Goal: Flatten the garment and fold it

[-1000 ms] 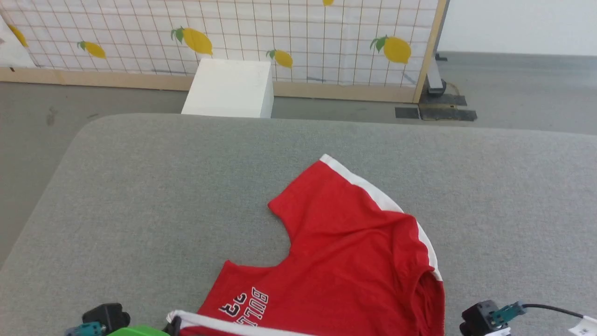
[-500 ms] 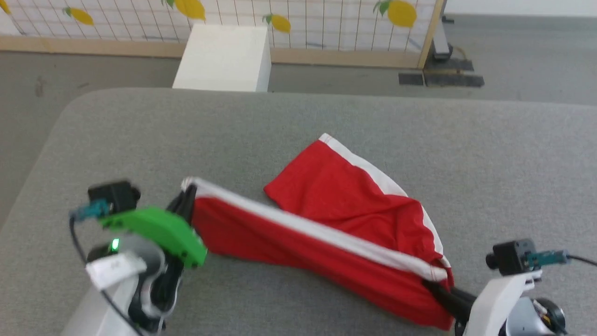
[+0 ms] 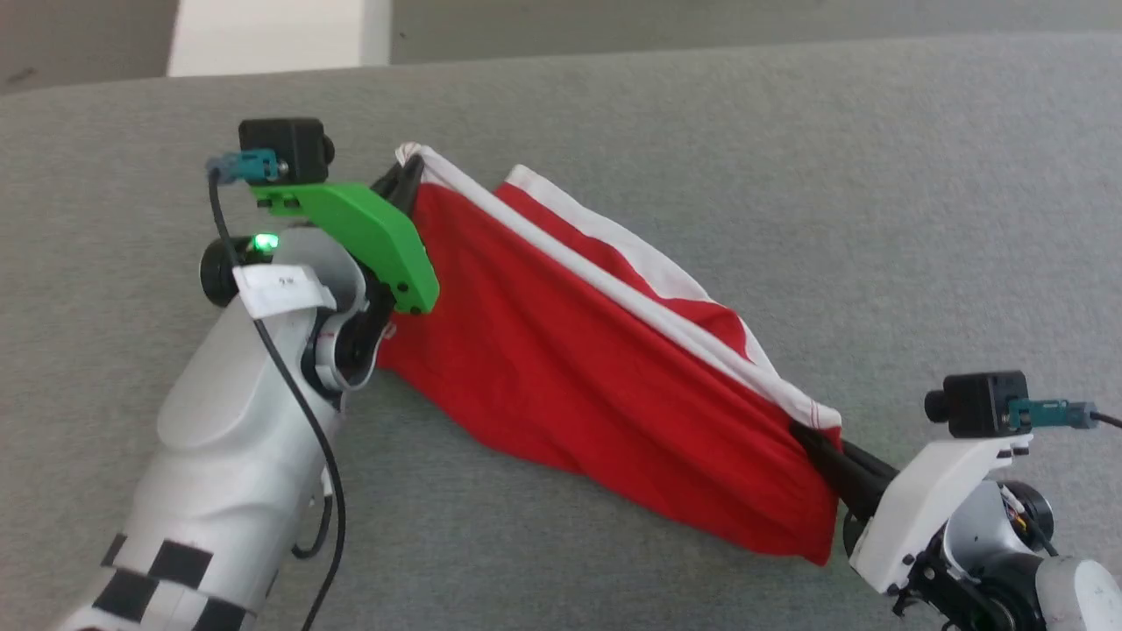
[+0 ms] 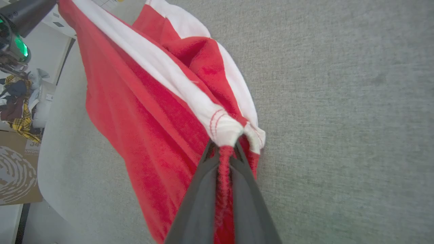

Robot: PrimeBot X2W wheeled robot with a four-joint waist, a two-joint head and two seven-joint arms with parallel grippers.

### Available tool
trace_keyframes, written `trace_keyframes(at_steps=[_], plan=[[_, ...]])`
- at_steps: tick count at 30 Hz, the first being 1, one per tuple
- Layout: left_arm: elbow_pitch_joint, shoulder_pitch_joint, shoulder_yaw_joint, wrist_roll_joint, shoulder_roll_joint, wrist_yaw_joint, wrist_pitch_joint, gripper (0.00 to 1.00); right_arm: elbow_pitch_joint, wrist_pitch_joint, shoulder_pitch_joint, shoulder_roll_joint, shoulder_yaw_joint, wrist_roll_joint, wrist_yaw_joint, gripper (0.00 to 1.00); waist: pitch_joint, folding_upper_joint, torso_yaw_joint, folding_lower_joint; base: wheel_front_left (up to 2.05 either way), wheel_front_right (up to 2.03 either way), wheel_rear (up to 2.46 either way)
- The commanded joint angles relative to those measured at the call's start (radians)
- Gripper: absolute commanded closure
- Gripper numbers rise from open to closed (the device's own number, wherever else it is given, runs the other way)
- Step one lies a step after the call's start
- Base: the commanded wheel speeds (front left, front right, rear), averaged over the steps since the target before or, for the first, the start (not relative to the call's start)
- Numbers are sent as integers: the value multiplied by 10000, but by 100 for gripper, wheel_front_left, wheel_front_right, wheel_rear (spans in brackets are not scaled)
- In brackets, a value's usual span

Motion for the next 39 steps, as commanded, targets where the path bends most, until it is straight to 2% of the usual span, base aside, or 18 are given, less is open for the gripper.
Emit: trace_keyframes(at_steps=[1,9,16,17,18,19,23,29,34,39], plan=[[204,-323,15,138,4,-86,-114,100,54,-96,-200,48,13,-41,-15,100,791,0,-787,0,0,0,0],[1486,-1355,-319,439,-45,-443,-35,100,301,-382,-514,199,326,81,-15,100,1323,0,-1299,0,0,0,0],[2281,-1687,-632,531,-220,-727,95,100,475,-352,-547,215,649,162,-15,100,1501,0,-1428,0,0,0,0],[2408,-1734,-643,523,-248,-752,69,100,482,-333,-554,215,698,189,-15,86,1502,0,-1443,0,0,0,0],[2478,-1762,-639,515,-269,-770,17,85,469,-322,-558,211,735,212,-15,38,1496,0,-1443,0,0,0,0],[2569,-1781,-606,467,-311,-797,-54,0,445,-336,-559,202,748,216,-15,0,1465,0,-1435,0,0,0,0],[2829,-1861,-594,508,-342,-848,-549,0,26,-405,-326,42,665,-24,-15,0,1033,0,-1230,0,0,0,0],[2524,-1587,-503,663,-89,-788,-1486,0,-778,-406,233,122,22,-1158,-15,0,268,0,-909,0,0,0,0],[1542,-580,-489,974,379,-736,-2849,0,-1587,52,952,420,-407,-2577,-15,0,-571,0,-598,0,0,0,0],[-23,930,-189,1263,1057,-214,-3884,0,-2370,855,1857,515,-307,-3399,-15,0,-1161,0,-265,0,0,0,0]])
